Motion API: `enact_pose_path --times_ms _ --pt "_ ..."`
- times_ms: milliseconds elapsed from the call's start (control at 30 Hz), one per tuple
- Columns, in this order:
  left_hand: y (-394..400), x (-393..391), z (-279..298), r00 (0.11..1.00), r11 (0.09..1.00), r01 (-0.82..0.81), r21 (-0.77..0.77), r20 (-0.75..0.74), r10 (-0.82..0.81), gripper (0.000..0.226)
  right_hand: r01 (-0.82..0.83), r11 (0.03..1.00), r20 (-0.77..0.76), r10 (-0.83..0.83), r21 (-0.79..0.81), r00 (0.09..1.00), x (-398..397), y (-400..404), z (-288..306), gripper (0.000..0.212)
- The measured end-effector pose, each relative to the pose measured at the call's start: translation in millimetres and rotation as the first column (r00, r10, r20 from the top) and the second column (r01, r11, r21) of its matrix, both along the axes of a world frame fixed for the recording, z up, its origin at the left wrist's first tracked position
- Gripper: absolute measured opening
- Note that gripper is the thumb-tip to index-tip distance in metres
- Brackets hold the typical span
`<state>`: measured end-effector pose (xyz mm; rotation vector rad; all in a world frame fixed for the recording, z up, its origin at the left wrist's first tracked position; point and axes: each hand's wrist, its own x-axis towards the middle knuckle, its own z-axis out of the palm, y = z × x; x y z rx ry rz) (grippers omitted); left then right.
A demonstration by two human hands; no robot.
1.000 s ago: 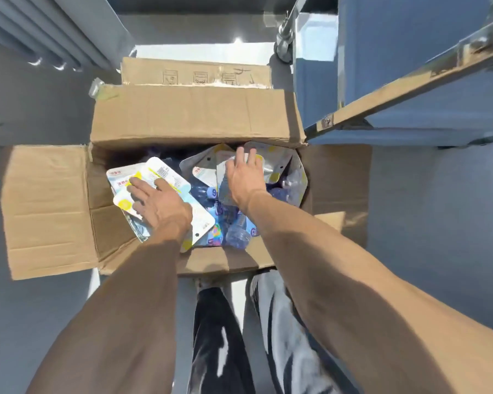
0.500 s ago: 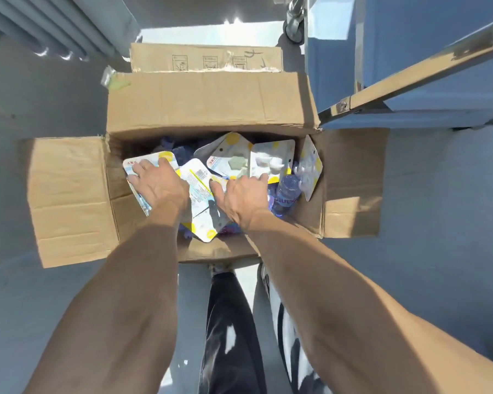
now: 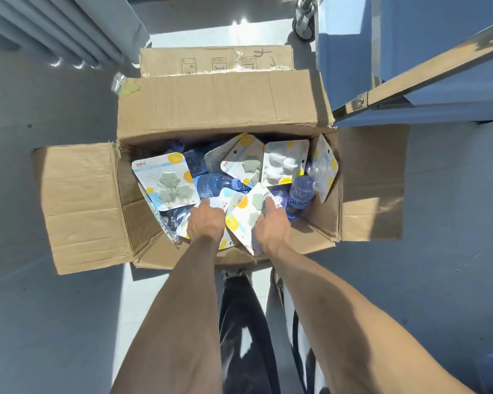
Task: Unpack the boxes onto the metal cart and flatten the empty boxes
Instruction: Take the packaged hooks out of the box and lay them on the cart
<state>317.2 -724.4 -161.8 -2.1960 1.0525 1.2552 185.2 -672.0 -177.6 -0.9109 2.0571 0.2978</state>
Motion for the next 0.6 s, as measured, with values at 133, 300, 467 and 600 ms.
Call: enact_pose_path --times_ms 133,300,467,600 --pt "1 9 -4 0.997 0.996 -0.06 -0.069 -0.041 0.058 0.05 0.006 0.998 0.013 -0.007 0.06 1.0 5 -10 0 0.03" --pt "6 13 12 0.977 0.999 -0.034 0.0 -0.21 0.033 0.081 -0.042 0.994 -0.018 0.044 0.102 0.999 10 -14 9 0.034" --pt "-8 12 22 0.963 0.895 0.268 -0.357 0.103 -0.247 0.027 -0.26 0.958 -0.07 0.269 0.119 0.961 8 -12 11 0.031" --pt "-27 14 37 0.993 0.849 0.1 -0.519 0.105 -0.053 0.014 -0.418 0.901 -0.114 0.43 0.117 0.895 10 -7 27 0.033"
